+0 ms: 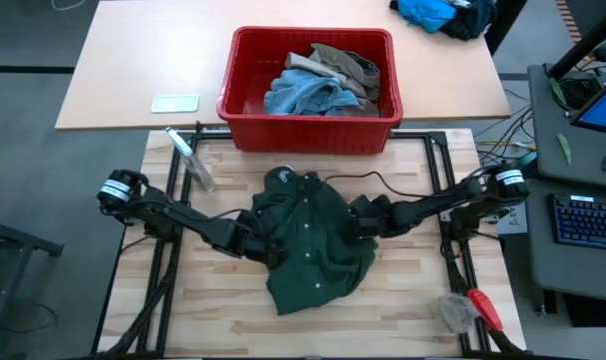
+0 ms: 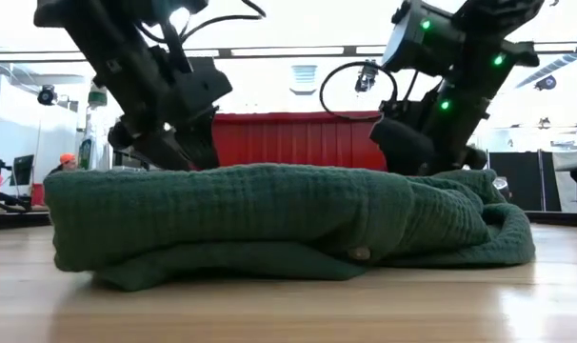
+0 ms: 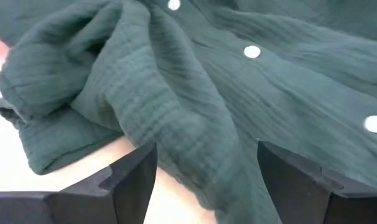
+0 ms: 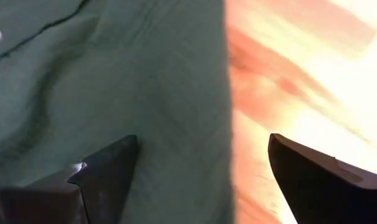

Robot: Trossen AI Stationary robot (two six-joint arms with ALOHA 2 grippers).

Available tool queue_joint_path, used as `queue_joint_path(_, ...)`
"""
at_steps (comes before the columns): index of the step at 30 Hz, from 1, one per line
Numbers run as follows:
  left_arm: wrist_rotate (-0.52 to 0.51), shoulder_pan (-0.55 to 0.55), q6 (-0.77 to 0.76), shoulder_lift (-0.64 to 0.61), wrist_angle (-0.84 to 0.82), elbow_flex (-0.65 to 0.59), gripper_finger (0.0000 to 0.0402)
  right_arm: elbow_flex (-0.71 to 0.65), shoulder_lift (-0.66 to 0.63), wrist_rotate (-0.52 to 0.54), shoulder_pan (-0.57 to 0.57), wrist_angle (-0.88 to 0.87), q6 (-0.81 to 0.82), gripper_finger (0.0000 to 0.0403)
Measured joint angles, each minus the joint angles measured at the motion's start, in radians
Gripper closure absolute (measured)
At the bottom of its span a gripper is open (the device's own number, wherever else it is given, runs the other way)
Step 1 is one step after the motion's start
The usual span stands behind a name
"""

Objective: Fold Laundry from Bin
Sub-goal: Fold the green polo shirt

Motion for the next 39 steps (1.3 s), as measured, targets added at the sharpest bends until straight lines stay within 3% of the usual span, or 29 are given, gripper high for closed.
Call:
queue_joint_path(4,0.000,0.000,-0.001,0.040,0.033,0.000,0.0142,0.000,0.073,-0.058,0.000,0.109,-0.035,0.0073)
queue_joint_path(9,-0.008,0.000,-0.002,0.099,0.091,0.000,0.0143,0.003,0.132,-0.051,-0.002,0.167,-0.040,0.0090)
queue_joint_path(16,-0.040,0.000,-0.014,0.158,0.128,0.000,0.0170,0.003,0.124,-0.069,-0.002,0.165,-0.039,0.0146)
queue_joint_path(20,-0.071,-0.001,-0.014,0.161,0.123,0.000,0.0233,0.007,0.117,-0.086,0.002,0.162,-0.040,0.0213)
queue_joint_path(25,-0.087,-0.004,0.021,0.138,0.078,0.000,0.0365,0.027,0.117,-0.091,0.030,0.157,-0.075,0.0325)
queue_joint_path(28,-0.086,-0.009,0.024,0.100,0.012,0.000,0.0389,0.049,0.114,-0.096,0.058,0.154,-0.115,0.0381)
queue_joint_path(35,-0.032,-0.027,0.014,-0.061,-0.174,0.005,0.0396,0.125,0.090,-0.083,0.136,0.006,-0.099,0.0390)
queue_joint_path(39,-0.008,-0.027,0.038,-0.132,-0.118,0.006,0.0397,0.166,0.088,-0.079,0.176,-0.123,-0.060,0.0389)
